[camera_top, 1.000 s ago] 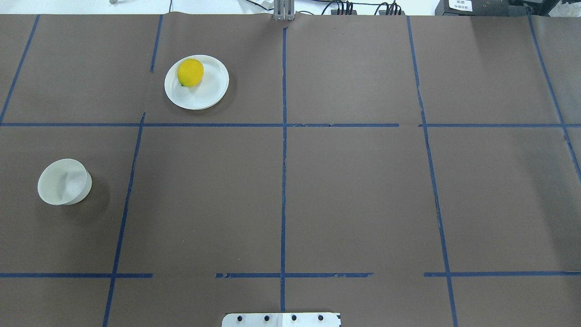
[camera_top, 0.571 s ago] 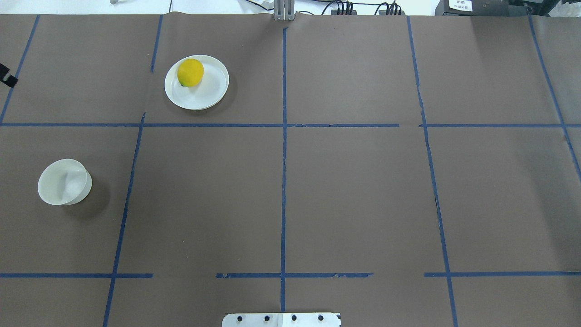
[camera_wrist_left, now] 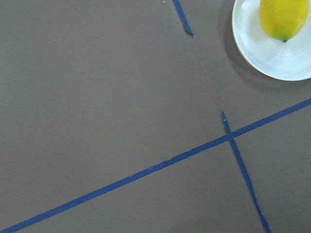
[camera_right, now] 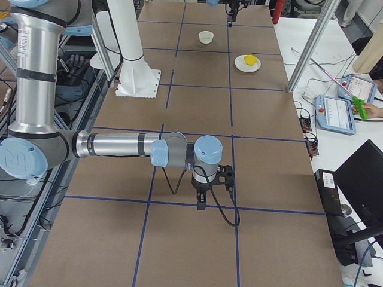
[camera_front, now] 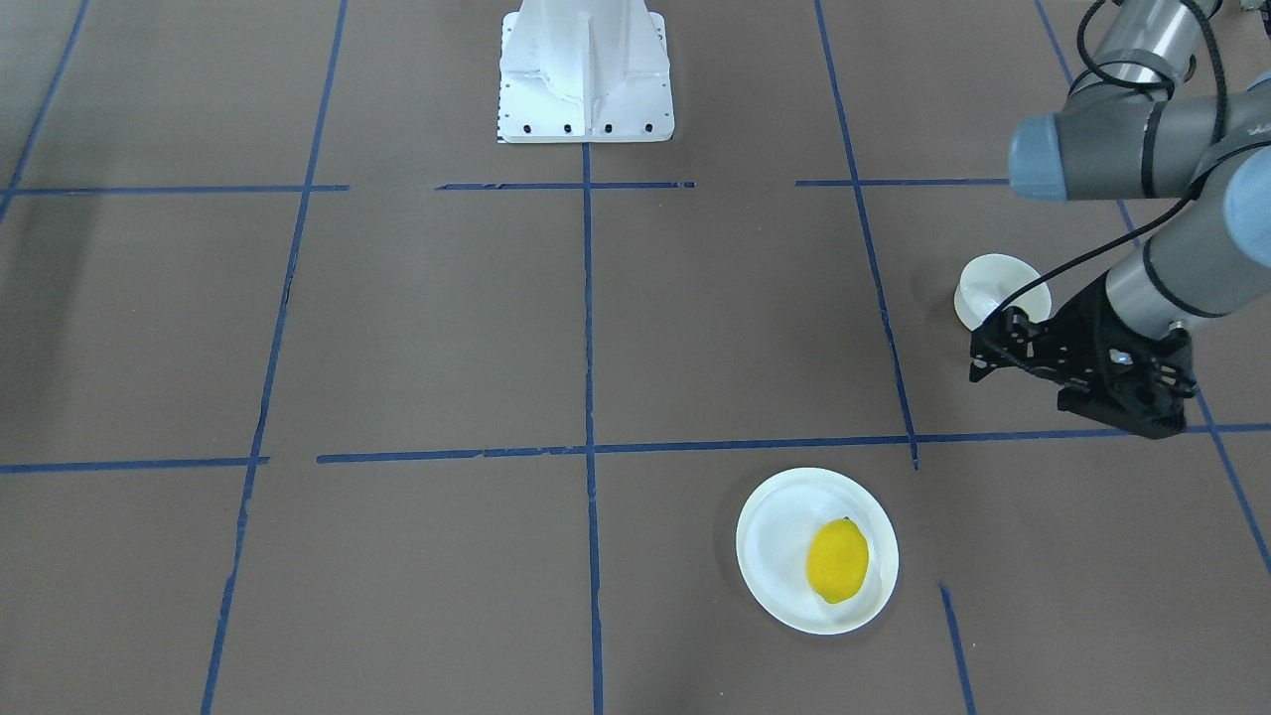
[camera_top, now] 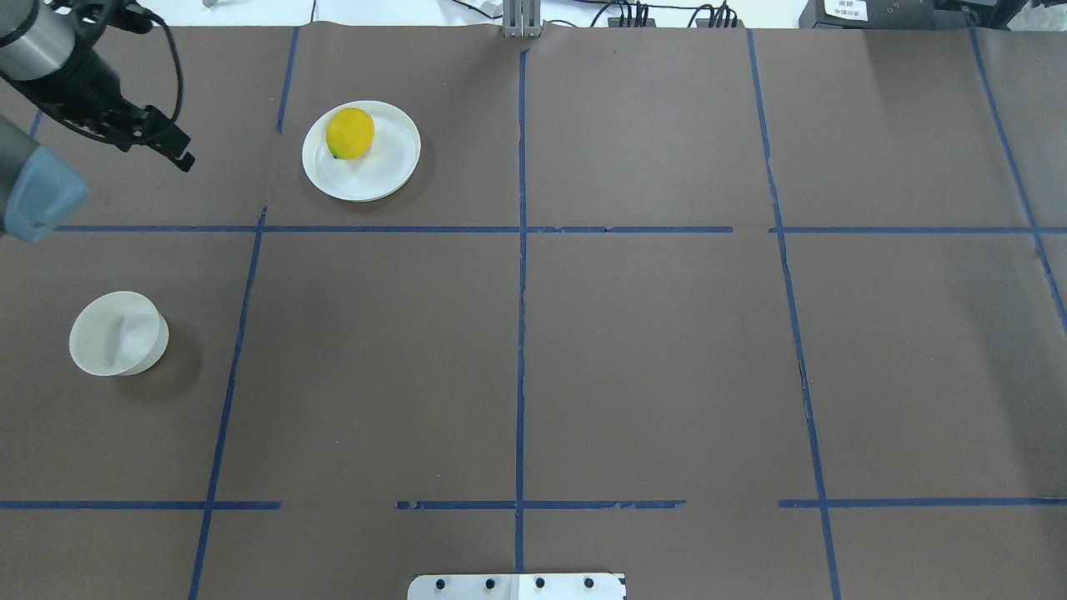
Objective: Move lemon from plate to bowl
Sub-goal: 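Move the left gripper over the yellow lemon on the white plate, then lower the left gripper and close it around the lemon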
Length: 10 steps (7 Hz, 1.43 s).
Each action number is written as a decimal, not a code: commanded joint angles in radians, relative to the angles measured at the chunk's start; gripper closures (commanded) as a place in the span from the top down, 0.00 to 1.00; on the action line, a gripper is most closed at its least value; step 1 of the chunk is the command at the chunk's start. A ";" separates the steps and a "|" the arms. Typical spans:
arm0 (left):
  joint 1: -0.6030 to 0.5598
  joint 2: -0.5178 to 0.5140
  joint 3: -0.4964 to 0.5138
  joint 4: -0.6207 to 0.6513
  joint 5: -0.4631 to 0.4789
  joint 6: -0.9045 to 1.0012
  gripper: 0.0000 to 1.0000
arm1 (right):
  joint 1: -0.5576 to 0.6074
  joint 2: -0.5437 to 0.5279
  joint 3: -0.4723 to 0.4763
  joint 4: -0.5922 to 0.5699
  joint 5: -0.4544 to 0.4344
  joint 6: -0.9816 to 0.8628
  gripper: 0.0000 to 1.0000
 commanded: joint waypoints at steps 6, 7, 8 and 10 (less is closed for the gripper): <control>0.106 -0.416 0.706 -0.422 0.071 -0.280 1.00 | 0.000 0.000 0.000 0.000 0.000 0.000 1.00; 0.112 -0.423 0.719 -0.438 0.071 -0.289 1.00 | 0.000 0.000 0.000 0.000 0.000 0.000 1.00; 0.122 -0.423 0.743 -0.471 0.073 -0.304 1.00 | 0.000 0.000 0.002 0.000 0.000 0.000 1.00; 0.148 -0.423 0.777 -0.536 0.100 -0.350 1.00 | 0.000 0.000 0.002 0.000 0.000 0.000 1.00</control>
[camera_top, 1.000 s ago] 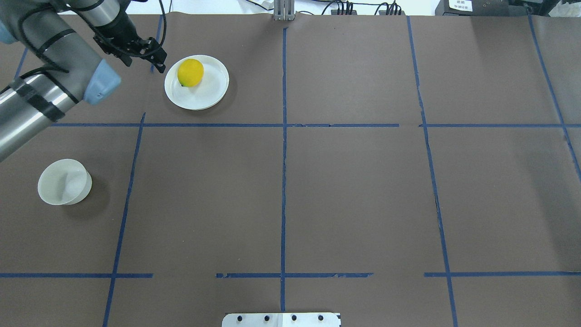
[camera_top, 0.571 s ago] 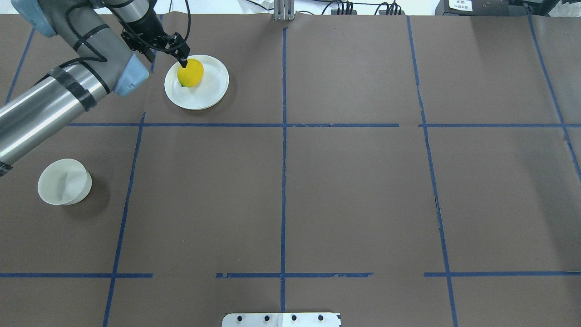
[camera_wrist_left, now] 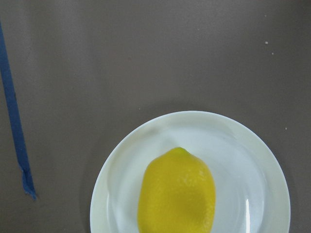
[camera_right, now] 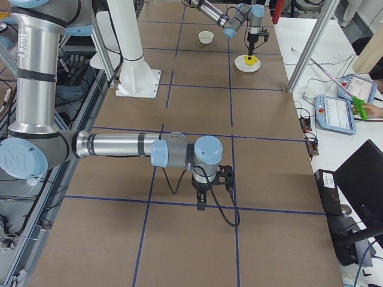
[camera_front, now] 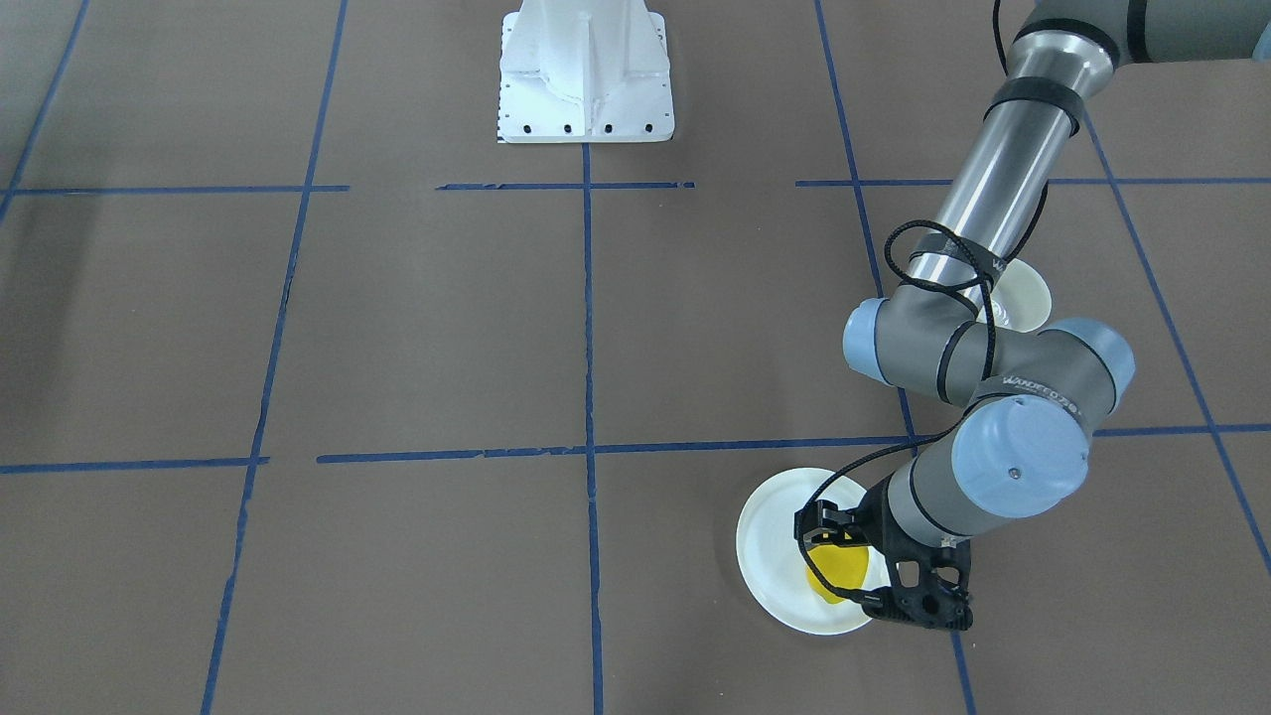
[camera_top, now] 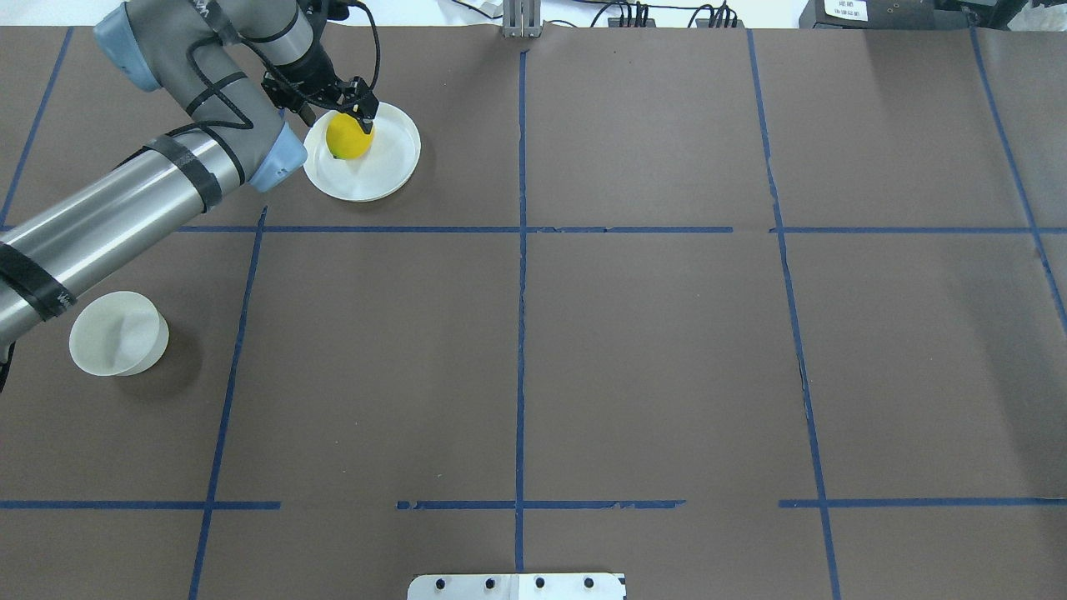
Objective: Move lemon from plate to bowl
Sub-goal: 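Lower the left gripper and close it around the lemon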
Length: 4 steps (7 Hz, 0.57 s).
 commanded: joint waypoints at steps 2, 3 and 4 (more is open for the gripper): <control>0.026 -0.004 0.023 -0.042 0.040 -0.033 1.00 | 0.000 0.000 -0.001 0.000 0.000 0.000 1.00; 0.029 -0.004 0.027 -0.056 0.042 -0.052 1.00 | 0.000 0.000 -0.001 0.000 0.000 0.000 1.00; 0.029 -0.004 0.041 -0.070 0.042 -0.059 1.00 | 0.000 0.000 -0.001 0.000 0.000 0.000 1.00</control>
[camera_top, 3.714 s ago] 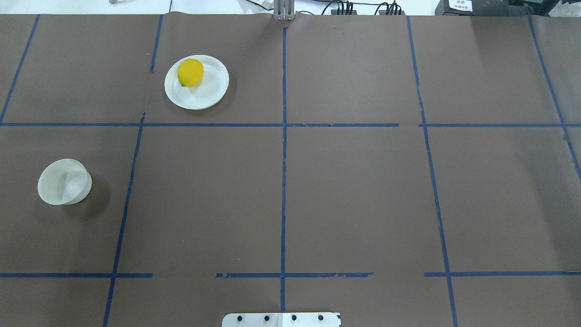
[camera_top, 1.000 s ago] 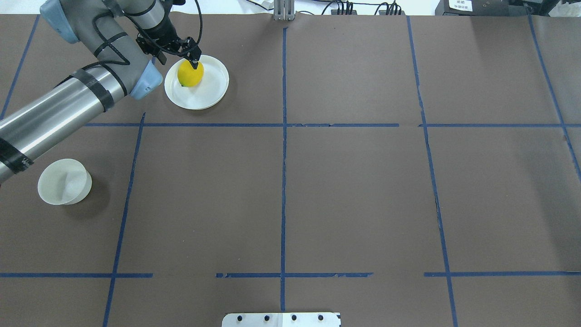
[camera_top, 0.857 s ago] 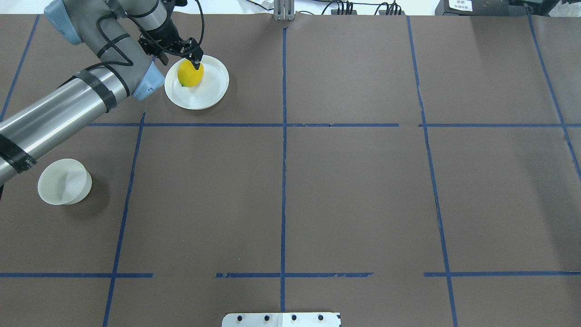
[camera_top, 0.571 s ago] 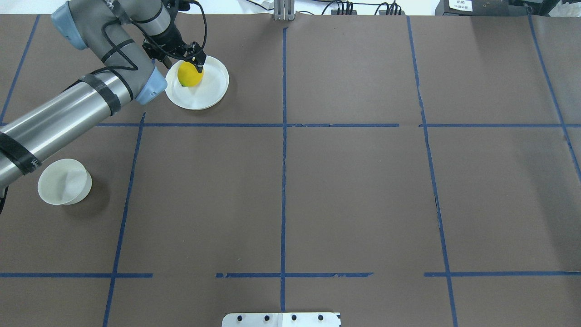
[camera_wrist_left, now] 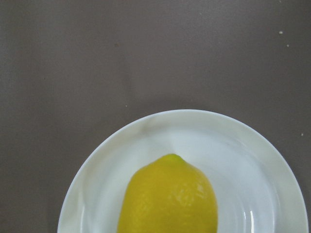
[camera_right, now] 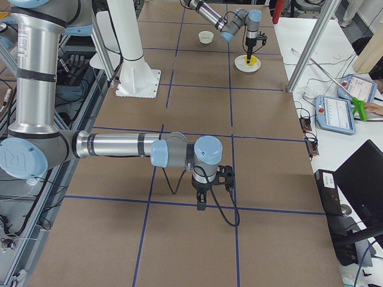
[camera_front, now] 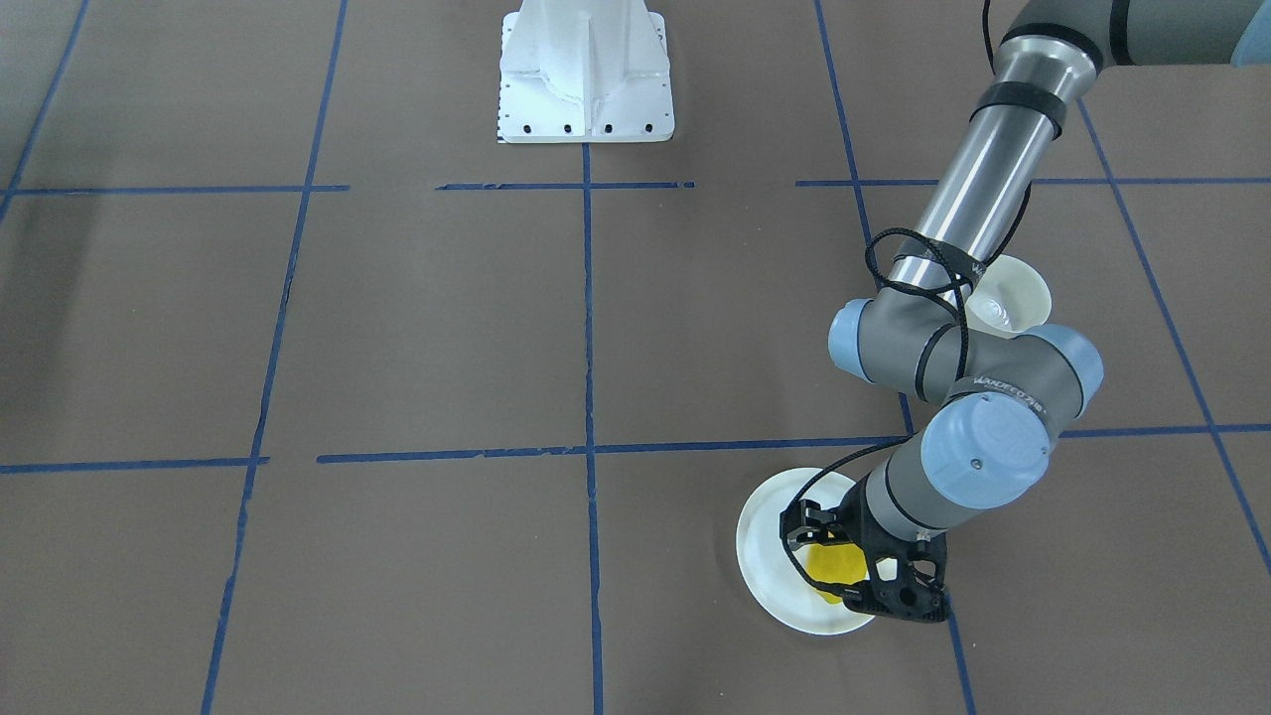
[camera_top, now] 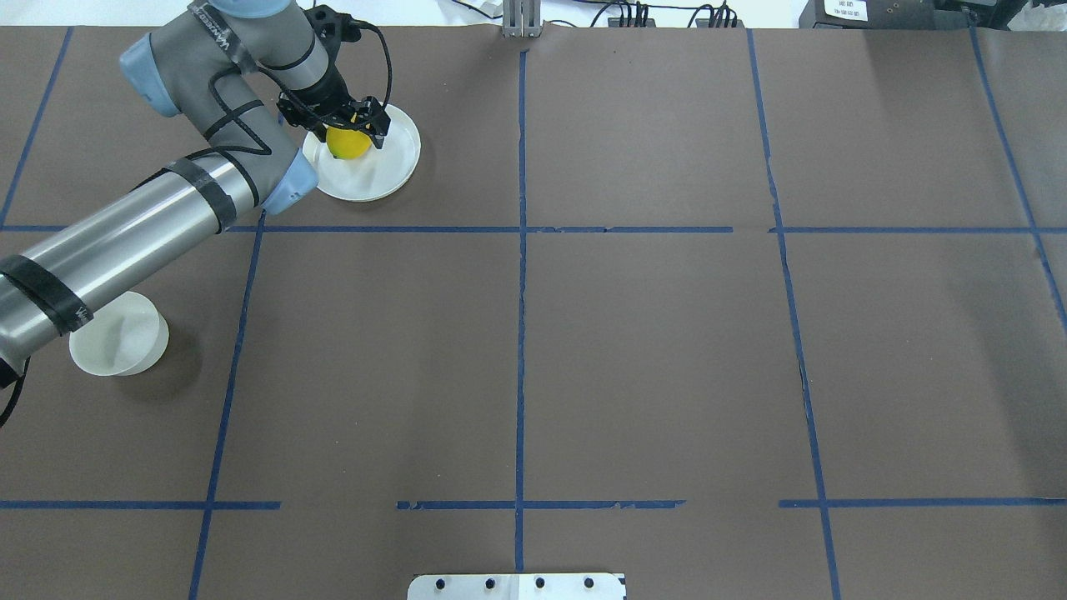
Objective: Move lemon from plate to bowl
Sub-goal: 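Lower the left gripper and close it around the lemon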
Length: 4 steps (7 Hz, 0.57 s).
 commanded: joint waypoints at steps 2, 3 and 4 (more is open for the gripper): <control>0.002 -0.008 0.017 -0.018 0.020 -0.047 0.59 | 0.000 0.000 0.000 0.000 0.000 0.000 1.00; 0.002 -0.009 0.016 -0.018 0.020 -0.050 0.33 | 0.000 0.000 0.000 0.000 0.000 0.000 1.00; -0.003 -0.009 0.016 -0.018 0.020 -0.056 0.05 | 0.000 0.000 0.000 0.000 0.000 0.000 1.00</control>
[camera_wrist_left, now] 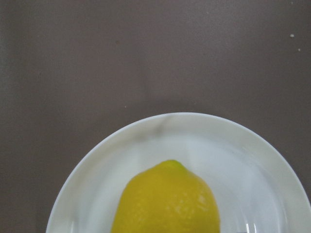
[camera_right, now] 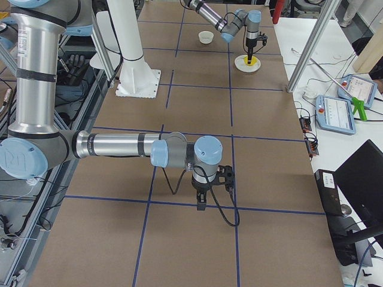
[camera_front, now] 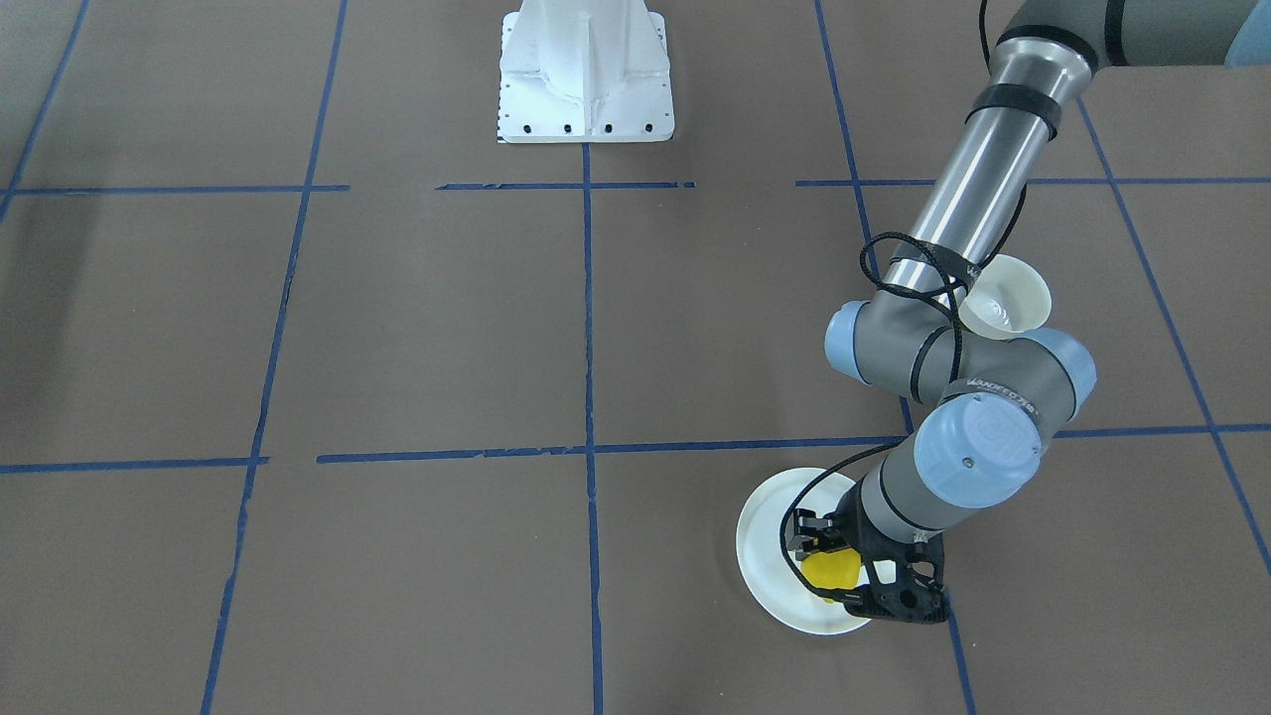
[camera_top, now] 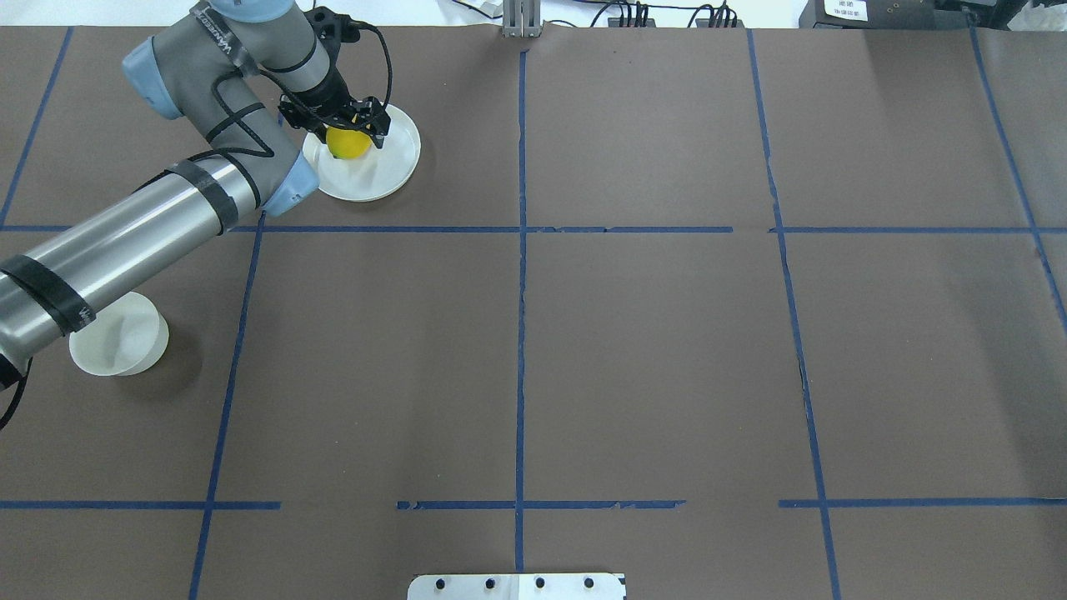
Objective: Move lemon from plate to bowl
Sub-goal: 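Lower the left gripper and close it around the lemon, then lift the lemon with the left gripper and carry it over the white bowl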
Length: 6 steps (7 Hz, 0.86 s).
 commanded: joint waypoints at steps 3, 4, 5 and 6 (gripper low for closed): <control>-0.072 0.048 -0.131 0.047 -0.052 -0.018 0.00 | 0.000 0.000 0.000 0.000 0.000 0.000 1.00; -0.089 0.174 -0.314 0.073 -0.093 -0.018 0.00 | 0.000 0.000 0.002 0.000 0.000 0.000 1.00; -0.096 0.288 -0.494 0.139 -0.094 -0.017 0.00 | 0.000 0.000 0.000 0.000 0.000 0.000 1.00; -0.099 0.368 -0.664 0.261 -0.089 -0.005 0.00 | 0.000 0.000 0.000 0.000 0.000 0.000 1.00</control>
